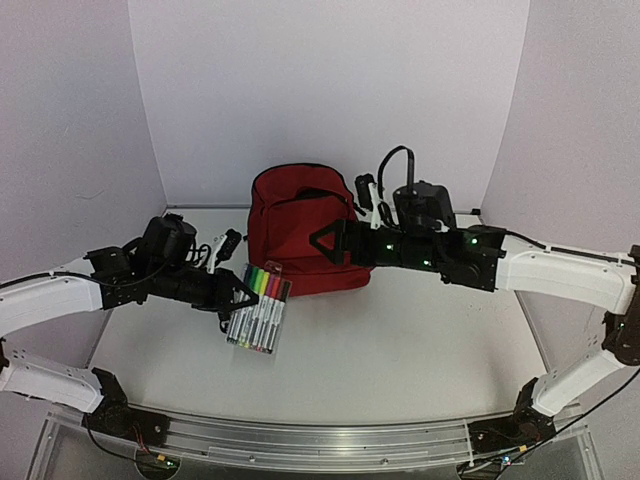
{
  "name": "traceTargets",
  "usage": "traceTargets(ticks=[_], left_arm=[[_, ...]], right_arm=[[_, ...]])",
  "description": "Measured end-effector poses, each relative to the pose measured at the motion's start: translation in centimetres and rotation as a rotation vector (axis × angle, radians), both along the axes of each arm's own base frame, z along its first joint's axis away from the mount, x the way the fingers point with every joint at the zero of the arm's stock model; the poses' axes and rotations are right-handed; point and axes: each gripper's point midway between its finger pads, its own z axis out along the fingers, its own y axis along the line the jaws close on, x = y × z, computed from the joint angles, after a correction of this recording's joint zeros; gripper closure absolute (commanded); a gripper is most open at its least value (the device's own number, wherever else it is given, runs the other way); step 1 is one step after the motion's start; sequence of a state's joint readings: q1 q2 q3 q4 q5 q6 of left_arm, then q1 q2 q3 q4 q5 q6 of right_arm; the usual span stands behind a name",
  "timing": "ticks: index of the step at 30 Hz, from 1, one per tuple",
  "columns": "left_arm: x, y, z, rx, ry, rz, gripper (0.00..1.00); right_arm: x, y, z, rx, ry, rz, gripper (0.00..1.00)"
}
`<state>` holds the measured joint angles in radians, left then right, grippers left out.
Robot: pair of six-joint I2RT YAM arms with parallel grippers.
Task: Pack the student bag
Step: Pick up the stationery from the center of the board, then adjust the student bag at the center of the board.
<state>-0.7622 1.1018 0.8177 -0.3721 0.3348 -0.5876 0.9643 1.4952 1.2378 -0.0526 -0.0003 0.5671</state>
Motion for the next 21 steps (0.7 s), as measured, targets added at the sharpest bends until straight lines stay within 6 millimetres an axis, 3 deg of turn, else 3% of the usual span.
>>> traceTargets(ticks=[6, 12, 16, 21], left_arm=[[3.9, 5.0, -0.6, 0.022, 0.042, 0.219, 1.0], [4.8, 6.3, -0.5, -0.001, 0.059, 0.261, 1.0], [5.1, 6.0, 0.3, -0.037, 0.043, 0.245, 1.0], [7.3, 4.7, 3.3, -0.155, -0.06, 0.257, 1.0]], right_arm=[[7.4, 0.4, -0.7, -0.094, -0.026, -0.299, 0.02], [13.5, 1.0, -0.6, -0.136, -0.058, -0.39, 0.02], [15.5, 1.8, -0.7, -0.149, -0.067, -0.3, 0.02], [13.9, 4.0, -1.2, -0.128, -0.034, -0.102, 0.02]])
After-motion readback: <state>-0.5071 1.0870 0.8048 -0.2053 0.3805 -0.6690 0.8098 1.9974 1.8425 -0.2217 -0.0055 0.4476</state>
